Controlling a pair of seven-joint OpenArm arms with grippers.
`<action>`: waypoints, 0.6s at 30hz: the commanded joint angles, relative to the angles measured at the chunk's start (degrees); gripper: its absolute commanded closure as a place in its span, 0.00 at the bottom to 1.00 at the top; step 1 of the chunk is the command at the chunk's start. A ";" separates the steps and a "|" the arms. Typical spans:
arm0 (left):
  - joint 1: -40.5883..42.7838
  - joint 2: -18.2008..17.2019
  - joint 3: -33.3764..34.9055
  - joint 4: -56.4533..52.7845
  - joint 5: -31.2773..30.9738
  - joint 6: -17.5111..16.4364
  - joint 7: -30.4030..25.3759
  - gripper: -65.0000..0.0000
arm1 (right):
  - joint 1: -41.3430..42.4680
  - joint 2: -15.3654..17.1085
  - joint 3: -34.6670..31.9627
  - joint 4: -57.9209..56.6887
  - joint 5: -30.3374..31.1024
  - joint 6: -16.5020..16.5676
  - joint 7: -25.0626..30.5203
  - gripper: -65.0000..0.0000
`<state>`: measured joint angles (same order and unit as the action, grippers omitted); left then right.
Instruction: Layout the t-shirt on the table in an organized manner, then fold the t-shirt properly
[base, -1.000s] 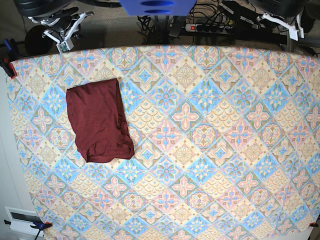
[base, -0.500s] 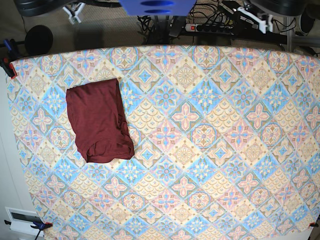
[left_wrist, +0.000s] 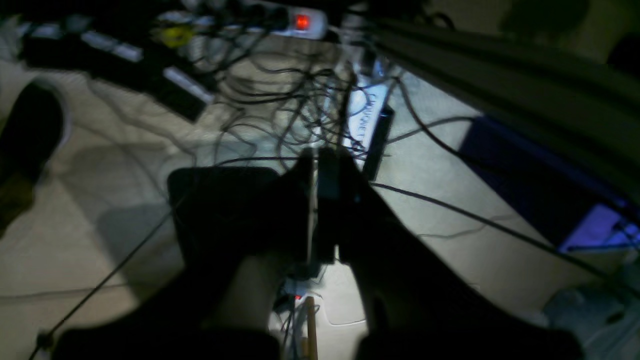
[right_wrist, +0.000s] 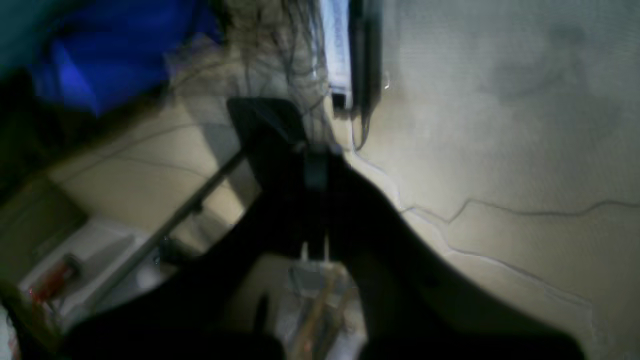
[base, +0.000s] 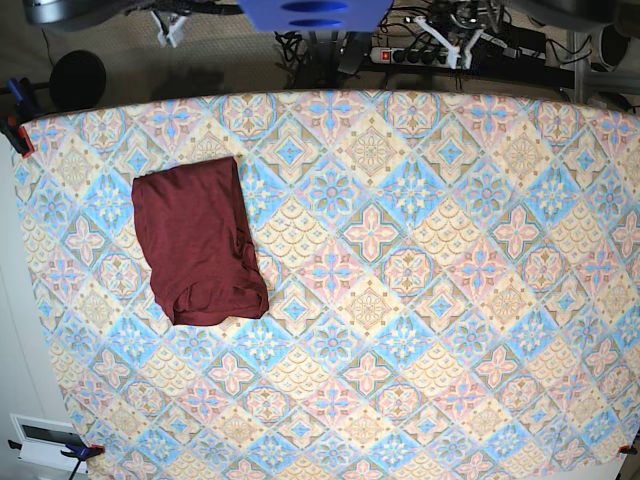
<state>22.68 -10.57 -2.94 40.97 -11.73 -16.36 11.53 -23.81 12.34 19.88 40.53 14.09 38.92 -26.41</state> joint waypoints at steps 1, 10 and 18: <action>-1.36 -0.64 1.75 -3.56 0.25 -0.12 -1.90 1.00 | 0.03 0.89 0.21 -2.16 0.11 0.42 1.32 1.00; -11.20 1.64 16.87 -20.62 0.25 -0.12 -14.30 1.00 | 6.19 0.63 0.65 -18.07 -9.38 -9.33 18.72 1.00; -12.52 5.16 27.51 -21.94 0.08 -0.12 -15.97 0.99 | 6.54 0.54 0.30 -23.00 -9.47 -20.23 24.17 1.00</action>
<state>9.98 -5.45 24.56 18.83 -11.60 -16.12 -4.08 -16.86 12.10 20.18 17.32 4.64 18.79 -2.66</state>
